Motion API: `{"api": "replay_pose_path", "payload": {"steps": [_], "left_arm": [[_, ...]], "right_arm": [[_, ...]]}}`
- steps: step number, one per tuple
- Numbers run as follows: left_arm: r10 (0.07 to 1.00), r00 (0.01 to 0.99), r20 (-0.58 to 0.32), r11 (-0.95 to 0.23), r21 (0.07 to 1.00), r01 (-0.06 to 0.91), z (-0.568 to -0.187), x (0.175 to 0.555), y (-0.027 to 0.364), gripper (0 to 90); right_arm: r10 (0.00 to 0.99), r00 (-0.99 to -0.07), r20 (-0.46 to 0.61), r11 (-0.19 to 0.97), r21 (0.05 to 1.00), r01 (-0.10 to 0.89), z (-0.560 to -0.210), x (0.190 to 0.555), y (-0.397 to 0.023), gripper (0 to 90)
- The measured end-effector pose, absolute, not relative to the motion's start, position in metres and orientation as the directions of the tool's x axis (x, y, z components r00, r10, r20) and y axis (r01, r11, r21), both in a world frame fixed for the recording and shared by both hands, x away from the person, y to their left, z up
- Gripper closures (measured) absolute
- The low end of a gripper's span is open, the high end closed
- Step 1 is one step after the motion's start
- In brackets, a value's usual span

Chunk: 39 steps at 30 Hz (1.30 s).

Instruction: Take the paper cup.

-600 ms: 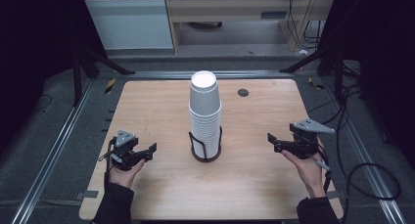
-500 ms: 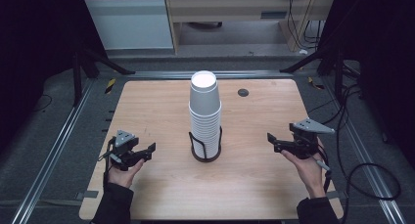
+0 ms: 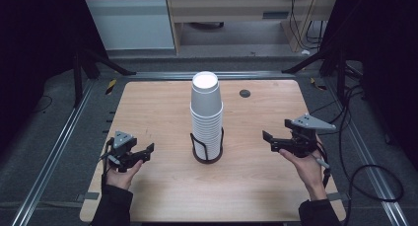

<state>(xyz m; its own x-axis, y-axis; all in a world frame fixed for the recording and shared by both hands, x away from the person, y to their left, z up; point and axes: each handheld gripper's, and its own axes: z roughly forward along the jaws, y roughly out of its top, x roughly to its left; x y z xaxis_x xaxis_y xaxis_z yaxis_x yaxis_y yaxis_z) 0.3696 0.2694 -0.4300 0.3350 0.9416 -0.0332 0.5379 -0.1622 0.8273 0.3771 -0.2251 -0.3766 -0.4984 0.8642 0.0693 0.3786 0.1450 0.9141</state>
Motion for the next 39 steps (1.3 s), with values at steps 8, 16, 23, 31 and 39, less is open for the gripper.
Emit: {"api": "replay_pose_path", "payload": {"steps": [8, 16, 23, 31, 39], "left_arm": [[0.929, 0.369, -0.036, -0.186, 0.815, 0.548, -0.431, 0.37, 0.268, 21.9], [0.921, 0.387, -0.047, -0.196, 0.804, 0.562, -0.433, 0.371, 0.265, 18.5], [0.918, 0.395, -0.037, -0.21, 0.799, 0.564, -0.434, 0.372, 0.263, 16.5], [0.921, 0.389, -0.036, -0.209, 0.795, 0.569, -0.435, 0.373, 0.264, 15.9], [0.917, 0.397, -0.033, -0.218, 0.793, 0.569, -0.436, 0.373, 0.262, 14.6]], "right_arm": [[0.824, -0.565, 0.048, 0.169, 0.931, 0.324, -0.346, 0.381, -0.2, 8.8], [0.792, -0.61, 0.036, 0.172, 0.945, 0.279, -0.323, 0.381, -0.183, 8.4], [0.762, -0.646, 0.046, 0.137, 0.963, 0.231, -0.302, 0.381, -0.167, 8.5], [0.723, -0.69, 0.033, 0.157, 0.965, 0.211, -0.287, 0.385, -0.144, 7.5], [0.679, -0.733, 0.04, 0.159, 0.967, 0.2, -0.276, 0.39, -0.117, 7.2]]}}
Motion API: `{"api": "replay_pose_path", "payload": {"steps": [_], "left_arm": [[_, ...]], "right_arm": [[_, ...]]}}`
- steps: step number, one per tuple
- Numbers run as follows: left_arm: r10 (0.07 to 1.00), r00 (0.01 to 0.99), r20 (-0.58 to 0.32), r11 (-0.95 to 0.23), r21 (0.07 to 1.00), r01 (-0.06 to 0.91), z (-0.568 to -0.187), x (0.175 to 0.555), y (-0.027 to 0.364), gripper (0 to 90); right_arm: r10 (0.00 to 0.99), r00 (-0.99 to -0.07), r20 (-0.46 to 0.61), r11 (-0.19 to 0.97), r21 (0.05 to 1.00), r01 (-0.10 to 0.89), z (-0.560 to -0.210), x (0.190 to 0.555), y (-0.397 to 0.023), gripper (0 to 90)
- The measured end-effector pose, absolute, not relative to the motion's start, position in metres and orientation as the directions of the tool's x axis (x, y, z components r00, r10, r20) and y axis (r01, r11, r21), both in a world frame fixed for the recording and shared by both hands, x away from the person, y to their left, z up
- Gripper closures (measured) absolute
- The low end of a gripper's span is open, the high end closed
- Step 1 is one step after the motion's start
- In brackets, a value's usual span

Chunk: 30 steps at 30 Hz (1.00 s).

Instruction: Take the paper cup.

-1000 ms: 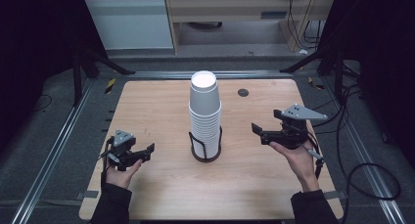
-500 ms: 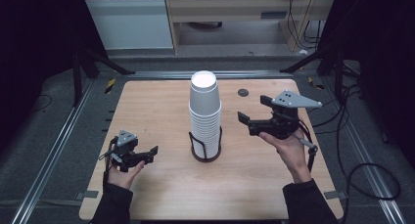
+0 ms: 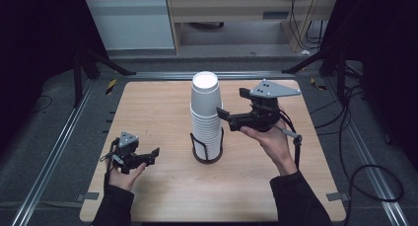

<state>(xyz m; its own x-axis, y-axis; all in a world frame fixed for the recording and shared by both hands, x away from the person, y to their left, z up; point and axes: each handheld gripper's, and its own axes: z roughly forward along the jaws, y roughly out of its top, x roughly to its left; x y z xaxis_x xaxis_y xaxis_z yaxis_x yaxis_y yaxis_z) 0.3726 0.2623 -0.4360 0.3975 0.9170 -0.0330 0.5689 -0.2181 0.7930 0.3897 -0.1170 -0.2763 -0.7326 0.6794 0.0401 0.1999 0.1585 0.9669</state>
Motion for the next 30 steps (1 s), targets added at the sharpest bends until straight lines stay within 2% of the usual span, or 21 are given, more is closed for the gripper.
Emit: {"api": "replay_pose_path", "payload": {"steps": [14, 30], "left_arm": [[0.909, 0.415, -0.027, -0.239, 0.782, 0.575, -0.438, 0.374, 0.258, 14.8], [0.904, 0.427, -0.037, -0.243, 0.776, 0.582, -0.441, 0.375, 0.256, 15.2]], "right_arm": [[0.663, -0.747, 0.048, 0.173, 0.961, 0.215, -0.28, 0.411, -0.078, 5.5], [0.673, -0.738, 0.049, 0.194, 0.951, 0.24, -0.29, 0.432, -0.056, 5.3]]}}
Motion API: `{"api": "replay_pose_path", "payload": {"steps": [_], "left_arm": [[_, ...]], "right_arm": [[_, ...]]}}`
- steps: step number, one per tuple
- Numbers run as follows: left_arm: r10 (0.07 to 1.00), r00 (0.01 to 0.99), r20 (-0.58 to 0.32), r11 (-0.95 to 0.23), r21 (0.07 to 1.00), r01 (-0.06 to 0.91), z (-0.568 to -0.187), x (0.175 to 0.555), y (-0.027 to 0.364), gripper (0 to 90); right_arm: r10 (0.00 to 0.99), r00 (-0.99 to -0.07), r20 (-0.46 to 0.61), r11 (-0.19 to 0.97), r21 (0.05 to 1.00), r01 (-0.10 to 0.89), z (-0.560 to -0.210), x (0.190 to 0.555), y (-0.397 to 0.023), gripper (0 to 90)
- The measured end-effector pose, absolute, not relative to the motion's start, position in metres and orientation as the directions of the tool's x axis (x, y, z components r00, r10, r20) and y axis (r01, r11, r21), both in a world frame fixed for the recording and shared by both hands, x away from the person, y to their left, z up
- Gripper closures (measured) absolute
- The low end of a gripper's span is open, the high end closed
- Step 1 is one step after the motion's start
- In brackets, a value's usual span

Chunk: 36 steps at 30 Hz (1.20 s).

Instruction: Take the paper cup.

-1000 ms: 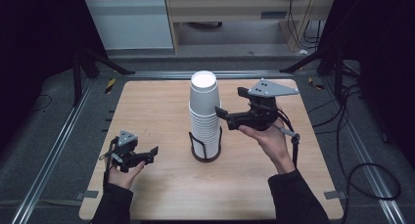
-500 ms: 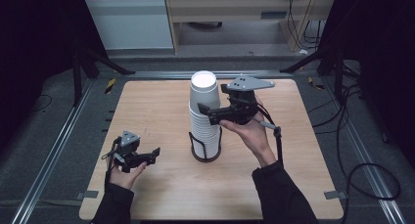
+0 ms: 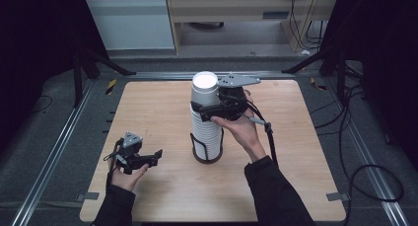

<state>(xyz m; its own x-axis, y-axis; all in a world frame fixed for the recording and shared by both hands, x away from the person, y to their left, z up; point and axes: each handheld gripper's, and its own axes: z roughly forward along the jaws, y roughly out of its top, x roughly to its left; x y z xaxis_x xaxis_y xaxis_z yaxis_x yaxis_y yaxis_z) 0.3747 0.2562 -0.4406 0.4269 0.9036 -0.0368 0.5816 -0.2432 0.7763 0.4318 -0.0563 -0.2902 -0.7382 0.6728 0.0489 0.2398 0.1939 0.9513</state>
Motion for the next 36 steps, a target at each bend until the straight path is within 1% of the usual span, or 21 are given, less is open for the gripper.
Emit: {"api": "replay_pose_path", "payload": {"steps": [5, 7, 8, 11, 26, 30, 36], "left_arm": [[0.904, 0.427, -0.037, -0.243, 0.776, 0.582, -0.441, 0.375, 0.256, 15.2], [0.904, 0.427, -0.037, -0.243, 0.775, 0.583, -0.441, 0.375, 0.256, 15.2], [0.904, 0.426, -0.037, -0.243, 0.776, 0.583, -0.441, 0.375, 0.256, 15.2], [0.905, 0.424, -0.04, -0.239, 0.777, 0.583, -0.44, 0.375, 0.257, 15.3], [0.905, 0.423, -0.045, -0.235, 0.776, 0.585, -0.44, 0.375, 0.258, 15.4], [0.904, 0.424, -0.045, -0.236, 0.775, 0.585, -0.44, 0.375, 0.258, 15.4], [0.903, 0.427, -0.043, -0.238, 0.777, 0.583, -0.439, 0.374, 0.257, 15.4]], "right_arm": [[0.673, -0.738, 0.048, 0.201, 0.949, 0.244, -0.292, 0.432, -0.054, 7.3], [0.674, -0.737, 0.047, 0.202, 0.948, 0.246, -0.292, 0.432, -0.053, 9.3], [0.674, -0.737, 0.048, 0.201, 0.948, 0.246, -0.292, 0.431, -0.053, 11.9], [0.674, -0.737, 0.041, 0.205, 0.948, 0.241, -0.291, 0.43, -0.051, 13.4], [0.671, -0.741, 0.014, 0.231, 0.946, 0.227, -0.286, 0.429, -0.05, 14.8], [0.671, -0.741, -0.004, 0.223, 0.955, 0.197, -0.278, 0.427, -0.051, 15.3], [0.678, -0.734, -0.023, 0.235, 0.954, 0.187, -0.261, 0.425, -0.053, 16.1]]}}
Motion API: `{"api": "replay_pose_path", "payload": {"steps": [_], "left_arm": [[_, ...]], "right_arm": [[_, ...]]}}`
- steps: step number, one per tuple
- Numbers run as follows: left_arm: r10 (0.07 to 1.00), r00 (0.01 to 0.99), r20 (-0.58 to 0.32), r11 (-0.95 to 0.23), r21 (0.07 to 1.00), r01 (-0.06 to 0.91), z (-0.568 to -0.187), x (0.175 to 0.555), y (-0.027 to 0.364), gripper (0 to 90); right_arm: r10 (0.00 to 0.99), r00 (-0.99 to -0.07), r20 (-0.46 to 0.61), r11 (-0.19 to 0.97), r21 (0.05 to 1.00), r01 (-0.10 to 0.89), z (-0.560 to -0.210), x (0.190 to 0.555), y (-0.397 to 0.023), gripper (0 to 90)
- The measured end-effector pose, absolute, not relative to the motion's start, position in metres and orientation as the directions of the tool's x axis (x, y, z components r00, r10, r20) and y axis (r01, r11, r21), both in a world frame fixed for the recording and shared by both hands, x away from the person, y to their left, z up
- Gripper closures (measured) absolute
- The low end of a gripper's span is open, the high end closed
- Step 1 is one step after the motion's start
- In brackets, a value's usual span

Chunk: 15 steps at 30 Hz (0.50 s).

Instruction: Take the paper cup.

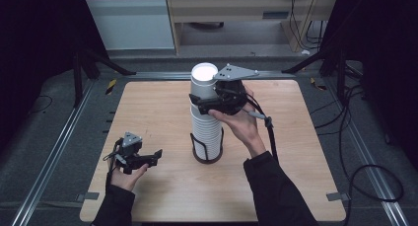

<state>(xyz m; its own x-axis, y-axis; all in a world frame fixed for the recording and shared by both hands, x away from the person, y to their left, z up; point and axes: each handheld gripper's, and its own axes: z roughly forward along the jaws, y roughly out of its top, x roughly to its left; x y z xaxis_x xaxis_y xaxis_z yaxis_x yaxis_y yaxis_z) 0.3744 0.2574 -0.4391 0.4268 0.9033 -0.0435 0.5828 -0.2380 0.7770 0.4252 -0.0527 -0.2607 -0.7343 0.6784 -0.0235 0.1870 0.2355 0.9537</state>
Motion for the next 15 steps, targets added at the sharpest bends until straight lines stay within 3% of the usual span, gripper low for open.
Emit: {"api": "replay_pose_path", "payload": {"steps": [15], "left_arm": [[0.902, 0.428, -0.059, -0.225, 0.783, 0.581, -0.437, 0.374, 0.259, 15.7]], "right_arm": [[0.661, -0.75, -0.033, 0.201, 0.97, 0.134, -0.226, 0.416, -0.059, 16.5]]}}
